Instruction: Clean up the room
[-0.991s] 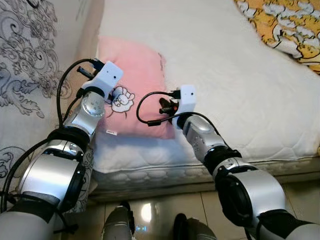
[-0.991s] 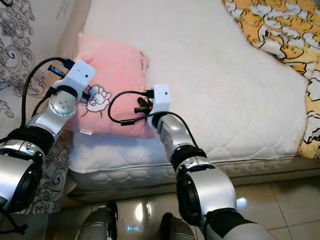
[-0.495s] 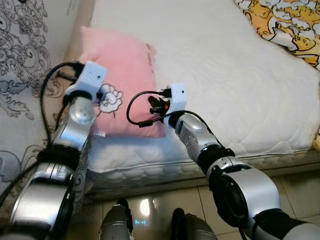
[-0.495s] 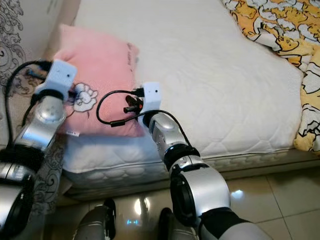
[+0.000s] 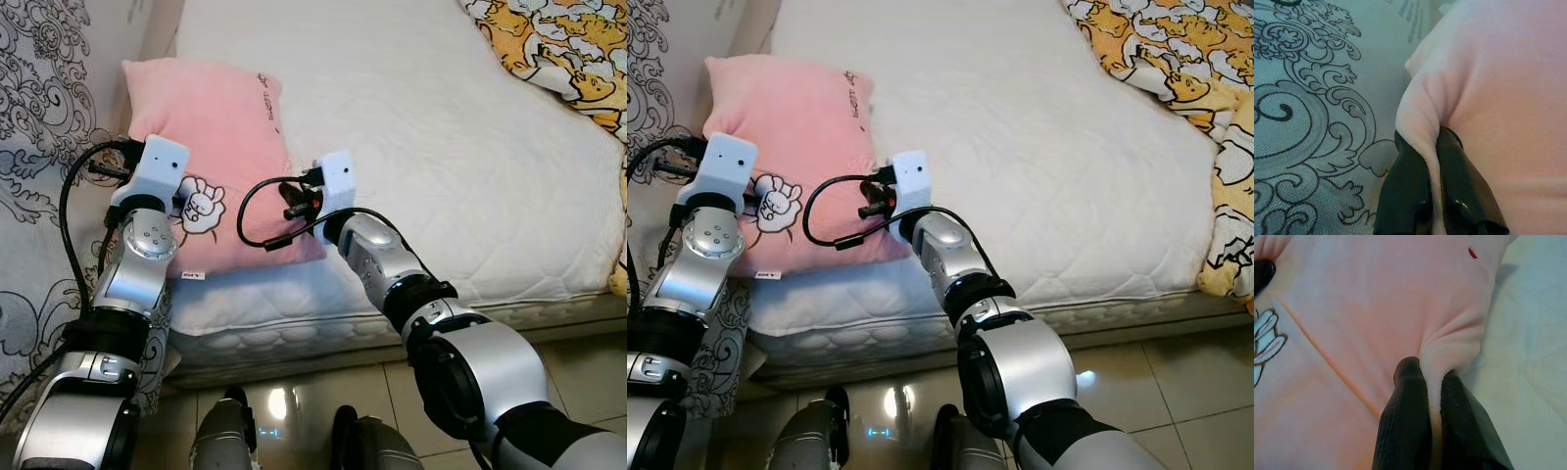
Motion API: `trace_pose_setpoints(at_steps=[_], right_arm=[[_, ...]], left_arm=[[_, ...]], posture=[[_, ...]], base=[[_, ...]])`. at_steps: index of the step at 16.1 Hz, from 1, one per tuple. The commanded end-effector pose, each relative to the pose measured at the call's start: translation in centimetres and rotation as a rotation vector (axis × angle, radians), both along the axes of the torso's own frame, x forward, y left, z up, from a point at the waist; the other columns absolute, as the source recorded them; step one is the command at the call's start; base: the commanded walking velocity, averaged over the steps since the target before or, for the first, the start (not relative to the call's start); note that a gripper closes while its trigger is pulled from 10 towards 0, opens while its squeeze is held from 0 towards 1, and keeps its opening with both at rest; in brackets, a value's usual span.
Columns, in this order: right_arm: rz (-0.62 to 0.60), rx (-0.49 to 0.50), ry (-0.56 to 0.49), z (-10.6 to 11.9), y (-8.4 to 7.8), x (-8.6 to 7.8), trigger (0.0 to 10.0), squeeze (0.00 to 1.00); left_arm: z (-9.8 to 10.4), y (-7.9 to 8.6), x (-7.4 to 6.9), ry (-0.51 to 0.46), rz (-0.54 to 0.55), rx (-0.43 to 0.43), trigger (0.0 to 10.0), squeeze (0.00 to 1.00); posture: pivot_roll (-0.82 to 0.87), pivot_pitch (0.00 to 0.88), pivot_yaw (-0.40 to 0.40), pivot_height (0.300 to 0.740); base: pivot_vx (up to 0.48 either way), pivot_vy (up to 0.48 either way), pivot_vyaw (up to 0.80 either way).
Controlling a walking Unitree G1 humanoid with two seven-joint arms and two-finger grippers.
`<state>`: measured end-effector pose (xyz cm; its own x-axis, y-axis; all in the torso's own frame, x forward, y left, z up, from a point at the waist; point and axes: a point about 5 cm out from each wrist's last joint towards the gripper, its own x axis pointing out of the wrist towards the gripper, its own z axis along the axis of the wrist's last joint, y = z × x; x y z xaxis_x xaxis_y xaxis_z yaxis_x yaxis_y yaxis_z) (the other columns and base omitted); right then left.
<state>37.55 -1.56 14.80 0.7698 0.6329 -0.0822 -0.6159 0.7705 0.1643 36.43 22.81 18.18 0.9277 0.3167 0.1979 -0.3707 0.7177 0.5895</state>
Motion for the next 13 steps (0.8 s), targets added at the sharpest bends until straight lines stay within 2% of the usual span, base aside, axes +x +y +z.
trace_pose_setpoints(at_steps=[1,2,7,9,12,13], right_arm=[[-0.04,-0.029,0.082,-2.1,-1.1,-0.4,10.0,0.0],[-0.039,-0.027,0.092,-2.4,-0.9,-0.6,10.0,0.0],[-0.035,0.001,0.144,-3.5,-0.1,-1.4,10.0,0.0],[-0.047,0.023,0.156,-3.5,-0.1,-1.4,10.0,0.0],[-0.051,0.075,0.186,-3.6,0.2,-1.5,10.0,0.0],[-0.063,0.104,0.209,-3.6,0.3,-1.5,10.0,0.0]], left_arm=[[0.9,1.6,-0.1,-0.026,0.059,0.038,10.0,0.0],[1.2,1.8,0.1,-0.031,0.059,0.045,10.0,0.98],[2.4,1.4,1.0,-0.035,0.006,0.075,10.0,1.0],[2.6,1.1,1.0,-0.044,-0.003,0.076,10.0,1.0],[4.4,0.3,0.6,-0.101,-0.048,0.065,10.0,1.0],[4.9,-0.4,0.1,-0.122,-0.082,0.05,10.0,1.0]], posture=[[0.18,0.237,-0.132,0.74],[0.18,0.239,-0.132,0.74],[0.17,0.229,-0.123,0.74],[0.16,0.223,-0.122,0.74],[0.16,0.215,-0.117,0.74],[0.18,0.213,-0.115,0.74]], base=[[0.0,0.0,0.0],[0.0,0.0,0.0],[0.0,0.0,0.0],[0.0,0.0,0.0],[0.0,0.0,0.0],[0.0,0.0,0.0]])
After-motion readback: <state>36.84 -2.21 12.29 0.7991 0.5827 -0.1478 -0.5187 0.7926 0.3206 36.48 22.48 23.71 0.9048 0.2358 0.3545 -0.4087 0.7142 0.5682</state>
